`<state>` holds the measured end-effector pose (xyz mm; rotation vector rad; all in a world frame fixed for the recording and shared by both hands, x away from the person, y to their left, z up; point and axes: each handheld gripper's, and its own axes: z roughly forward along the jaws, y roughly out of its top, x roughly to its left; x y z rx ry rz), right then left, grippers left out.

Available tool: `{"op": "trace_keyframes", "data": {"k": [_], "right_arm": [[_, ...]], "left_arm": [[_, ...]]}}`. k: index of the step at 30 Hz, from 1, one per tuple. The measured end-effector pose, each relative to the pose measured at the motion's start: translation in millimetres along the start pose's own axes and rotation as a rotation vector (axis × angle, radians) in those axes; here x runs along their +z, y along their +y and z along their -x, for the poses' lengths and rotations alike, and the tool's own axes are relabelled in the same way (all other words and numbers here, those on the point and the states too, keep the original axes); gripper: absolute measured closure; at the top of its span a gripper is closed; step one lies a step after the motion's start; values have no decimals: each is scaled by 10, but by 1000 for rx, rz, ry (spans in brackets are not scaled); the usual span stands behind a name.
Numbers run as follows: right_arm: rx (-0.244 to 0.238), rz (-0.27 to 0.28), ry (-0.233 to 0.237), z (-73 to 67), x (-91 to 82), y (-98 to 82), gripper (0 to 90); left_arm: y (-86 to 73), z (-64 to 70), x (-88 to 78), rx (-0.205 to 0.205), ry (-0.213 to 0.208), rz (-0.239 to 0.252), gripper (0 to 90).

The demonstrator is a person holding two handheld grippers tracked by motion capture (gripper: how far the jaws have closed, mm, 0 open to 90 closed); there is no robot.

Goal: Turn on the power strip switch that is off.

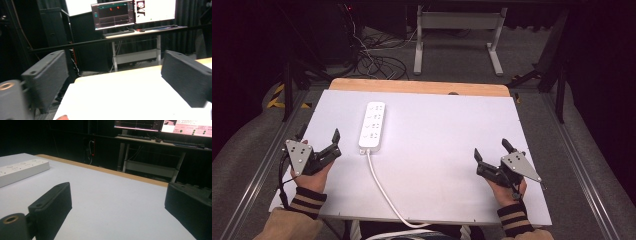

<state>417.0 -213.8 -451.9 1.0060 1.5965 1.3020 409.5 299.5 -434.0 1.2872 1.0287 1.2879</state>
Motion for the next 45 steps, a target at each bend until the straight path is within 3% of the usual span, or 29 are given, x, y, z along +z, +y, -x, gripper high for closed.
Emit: {"op": "trace_keyframes", "data": {"k": [45], "right_arm": [[0,5,0,-4,-7,1,74]], "left_arm": [[-34,-51,38,-65,-28,-43,63]]}}
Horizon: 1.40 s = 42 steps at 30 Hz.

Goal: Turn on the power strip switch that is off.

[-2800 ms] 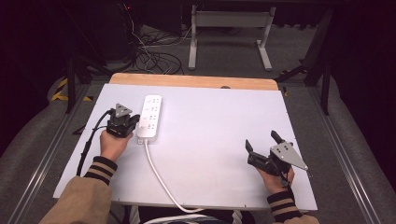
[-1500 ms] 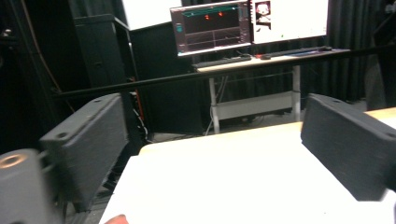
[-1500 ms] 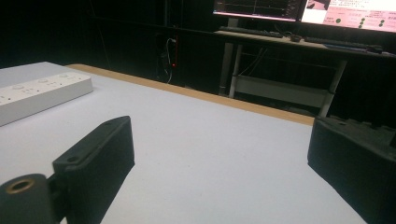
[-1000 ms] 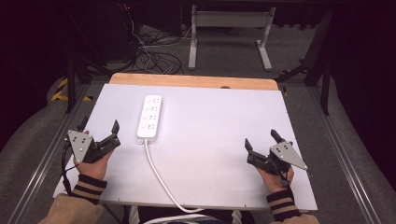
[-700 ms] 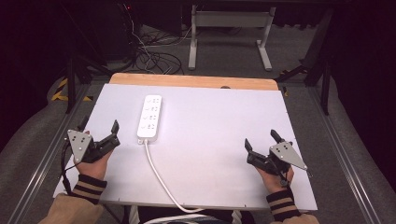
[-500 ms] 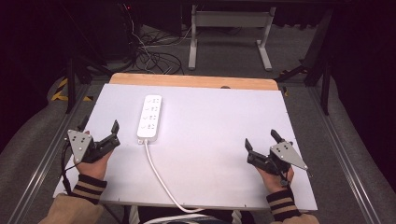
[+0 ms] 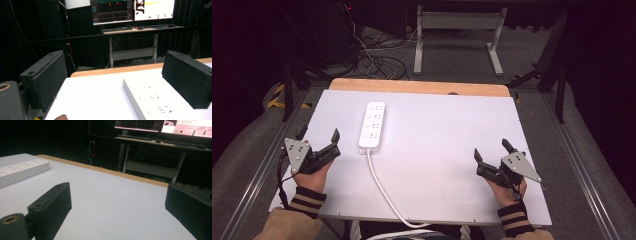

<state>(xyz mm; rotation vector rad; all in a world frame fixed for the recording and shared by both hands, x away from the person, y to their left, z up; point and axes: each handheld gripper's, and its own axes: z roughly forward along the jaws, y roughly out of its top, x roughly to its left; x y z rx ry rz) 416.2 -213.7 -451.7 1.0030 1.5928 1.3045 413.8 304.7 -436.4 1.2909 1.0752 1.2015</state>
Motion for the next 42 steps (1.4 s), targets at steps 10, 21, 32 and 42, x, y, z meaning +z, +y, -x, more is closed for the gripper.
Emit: {"op": "trace_keyframes", "data": {"k": [10,21,32,42], "right_arm": [[4,9,0,-27,-31,17,74],[2,12,4,-33,-52,19,75],[-5,5,4,-49,-56,12,75],[0,5,2,-51,-72,10,75]], "left_arm": [[1,-22,-30,-15,0,-13,63],[-6,-17,-31,-21,-7,-24,62],[-14,-3,-36,-18,-17,-34,62],[-14,-4,-47,-25,-19,-33,61]]}}
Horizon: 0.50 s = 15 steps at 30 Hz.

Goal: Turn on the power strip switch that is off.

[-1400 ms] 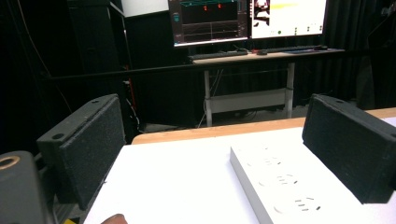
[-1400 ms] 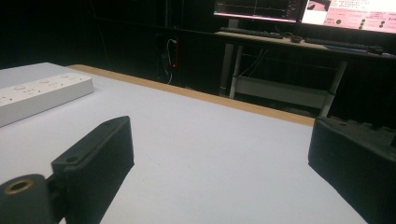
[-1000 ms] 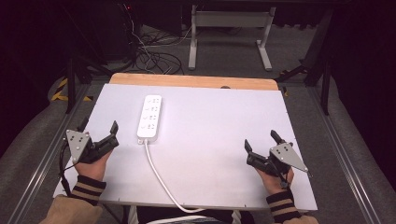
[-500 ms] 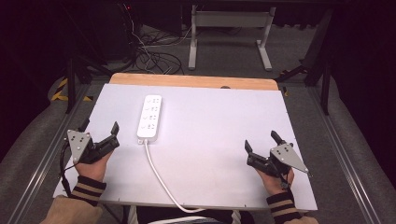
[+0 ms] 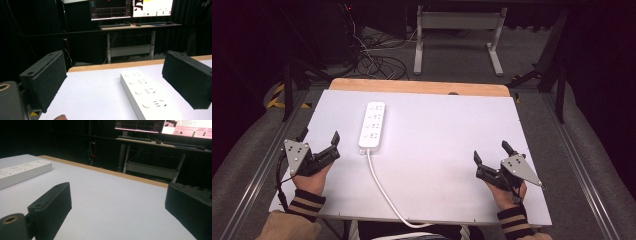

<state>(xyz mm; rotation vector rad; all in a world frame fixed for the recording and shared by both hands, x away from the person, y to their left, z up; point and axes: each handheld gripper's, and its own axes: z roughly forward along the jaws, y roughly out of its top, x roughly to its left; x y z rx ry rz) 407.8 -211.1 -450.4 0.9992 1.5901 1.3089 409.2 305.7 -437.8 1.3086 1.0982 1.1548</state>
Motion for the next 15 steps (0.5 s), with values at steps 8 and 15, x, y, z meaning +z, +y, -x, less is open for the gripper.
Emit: {"op": "trace_keyframes", "data": {"k": [8,15], "right_arm": [[0,3,-1,-8,-20,3,75],[-1,3,-1,-8,-25,-2,75]], "left_arm": [[0,-3,-8,1,-2,-5,60],[-2,3,-7,5,-1,-4,57]]}}
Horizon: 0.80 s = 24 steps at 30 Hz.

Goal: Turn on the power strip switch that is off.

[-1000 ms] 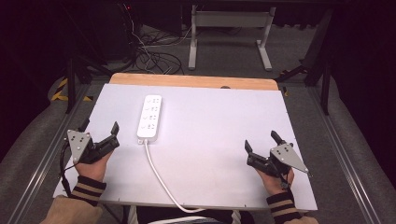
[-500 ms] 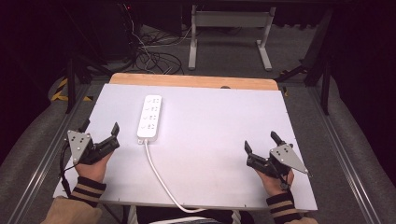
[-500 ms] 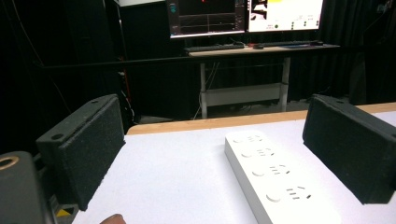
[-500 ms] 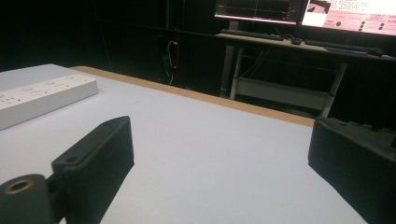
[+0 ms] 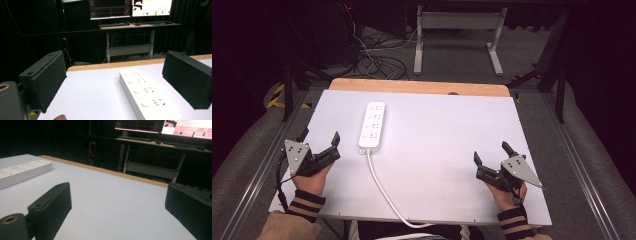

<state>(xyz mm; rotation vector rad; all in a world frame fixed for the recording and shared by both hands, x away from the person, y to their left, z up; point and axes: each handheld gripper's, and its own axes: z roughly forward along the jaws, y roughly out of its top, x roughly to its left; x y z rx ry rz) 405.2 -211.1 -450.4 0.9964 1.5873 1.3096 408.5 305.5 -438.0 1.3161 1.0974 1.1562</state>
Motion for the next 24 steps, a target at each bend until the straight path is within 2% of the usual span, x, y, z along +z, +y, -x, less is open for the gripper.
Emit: {"op": "trace_keyframes", "data": {"k": [24], "right_arm": [[4,0,-2,18,6,-8,75]], "left_arm": [[-7,10,32,6,-4,-6,56]]}}
